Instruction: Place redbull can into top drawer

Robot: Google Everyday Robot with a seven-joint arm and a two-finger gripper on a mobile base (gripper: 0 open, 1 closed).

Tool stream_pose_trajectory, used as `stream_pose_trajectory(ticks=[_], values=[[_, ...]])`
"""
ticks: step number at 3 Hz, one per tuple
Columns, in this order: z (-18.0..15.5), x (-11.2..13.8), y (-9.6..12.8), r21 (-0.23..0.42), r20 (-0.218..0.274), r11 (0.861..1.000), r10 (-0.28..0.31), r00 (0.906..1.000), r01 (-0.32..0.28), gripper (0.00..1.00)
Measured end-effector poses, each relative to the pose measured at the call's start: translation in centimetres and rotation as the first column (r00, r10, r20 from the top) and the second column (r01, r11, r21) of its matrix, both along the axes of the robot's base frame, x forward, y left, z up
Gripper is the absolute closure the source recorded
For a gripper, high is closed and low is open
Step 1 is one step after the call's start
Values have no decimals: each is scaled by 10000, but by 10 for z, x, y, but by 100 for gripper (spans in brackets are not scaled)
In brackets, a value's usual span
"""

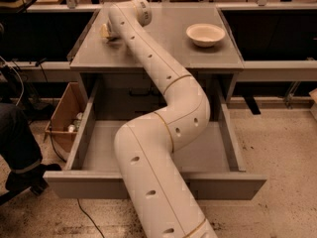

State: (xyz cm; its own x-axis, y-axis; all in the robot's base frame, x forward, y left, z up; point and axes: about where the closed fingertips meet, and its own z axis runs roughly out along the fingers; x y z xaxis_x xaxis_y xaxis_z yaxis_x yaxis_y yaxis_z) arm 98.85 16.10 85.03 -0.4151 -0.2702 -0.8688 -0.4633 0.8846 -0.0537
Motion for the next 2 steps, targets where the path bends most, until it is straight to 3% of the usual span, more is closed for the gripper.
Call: stream_pose_trajectory(ticks=[2], values=[[13,-3,-1,-443,366,9979,482,9982,-465,88]])
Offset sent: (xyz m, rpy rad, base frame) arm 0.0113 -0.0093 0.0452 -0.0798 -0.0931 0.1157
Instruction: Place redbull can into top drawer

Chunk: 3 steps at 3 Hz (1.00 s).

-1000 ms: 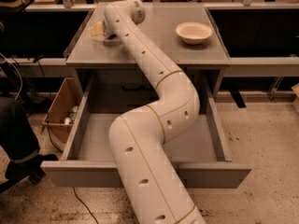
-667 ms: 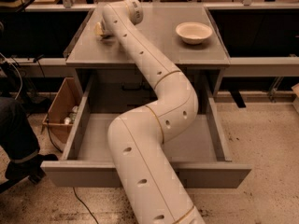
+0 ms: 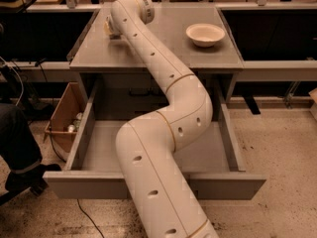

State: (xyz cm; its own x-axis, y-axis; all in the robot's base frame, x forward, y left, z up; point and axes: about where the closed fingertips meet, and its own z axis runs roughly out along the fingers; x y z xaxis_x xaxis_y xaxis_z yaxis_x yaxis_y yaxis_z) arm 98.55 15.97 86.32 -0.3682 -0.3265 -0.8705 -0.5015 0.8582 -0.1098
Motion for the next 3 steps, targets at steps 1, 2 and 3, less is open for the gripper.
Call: stream_pose_trajectory(ticks=[1,2,3], values=[[24,-11,-15,218,213,9969,752,9969,-757,100],[44,-30,-28,405,421,9803,1917,9806,-1934,100],[66,-66,-60,869,473,9441,3150,9479,-3180,100]])
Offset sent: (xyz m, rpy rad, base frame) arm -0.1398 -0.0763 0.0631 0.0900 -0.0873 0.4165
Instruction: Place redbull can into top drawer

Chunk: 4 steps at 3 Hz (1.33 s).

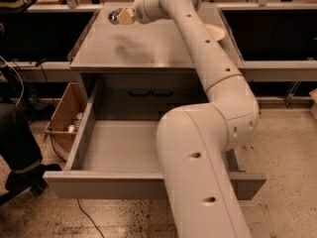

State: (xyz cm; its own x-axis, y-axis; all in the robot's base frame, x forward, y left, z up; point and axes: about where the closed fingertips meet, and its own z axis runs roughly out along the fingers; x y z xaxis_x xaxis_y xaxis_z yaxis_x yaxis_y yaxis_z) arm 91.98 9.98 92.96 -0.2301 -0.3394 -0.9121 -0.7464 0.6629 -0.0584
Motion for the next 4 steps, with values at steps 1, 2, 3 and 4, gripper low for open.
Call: stream_pose_trajectory(ticks=[1,2,3,4], values=[[62,-69,-63,1072,468,9898,893,9949,-939,100],[85,-136,-98,1538,509,9756,1507,9873,-1569,100],[27,-222,-119,1206,-543,9522,2886,9559,-2806,100],[-28,-268,-122,771,-1351,9191,3937,9092,-3865,100]])
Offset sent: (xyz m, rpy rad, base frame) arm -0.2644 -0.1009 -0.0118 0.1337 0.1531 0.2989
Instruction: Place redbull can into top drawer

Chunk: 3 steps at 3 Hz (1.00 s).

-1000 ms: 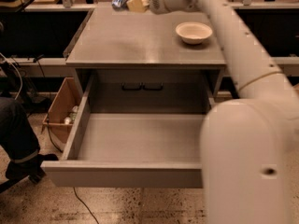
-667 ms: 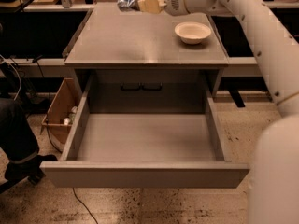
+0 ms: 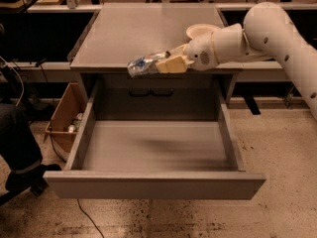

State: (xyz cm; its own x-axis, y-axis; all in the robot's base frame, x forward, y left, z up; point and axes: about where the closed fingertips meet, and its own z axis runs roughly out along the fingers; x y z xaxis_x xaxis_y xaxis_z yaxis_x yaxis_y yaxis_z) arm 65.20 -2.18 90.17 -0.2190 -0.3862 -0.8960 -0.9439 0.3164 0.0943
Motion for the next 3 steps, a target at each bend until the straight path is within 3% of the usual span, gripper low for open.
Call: stream_pose_trajectory(ticks=[1,2,3], values=[[-66,-36,5,-651,-534,9904,1186,9915,-1220,100],[-109,-51,9,-901,-978,9810,1632,9817,-1720,100],[-154,-65,7,-1267,-1442,9743,1678,9752,-1863,100]])
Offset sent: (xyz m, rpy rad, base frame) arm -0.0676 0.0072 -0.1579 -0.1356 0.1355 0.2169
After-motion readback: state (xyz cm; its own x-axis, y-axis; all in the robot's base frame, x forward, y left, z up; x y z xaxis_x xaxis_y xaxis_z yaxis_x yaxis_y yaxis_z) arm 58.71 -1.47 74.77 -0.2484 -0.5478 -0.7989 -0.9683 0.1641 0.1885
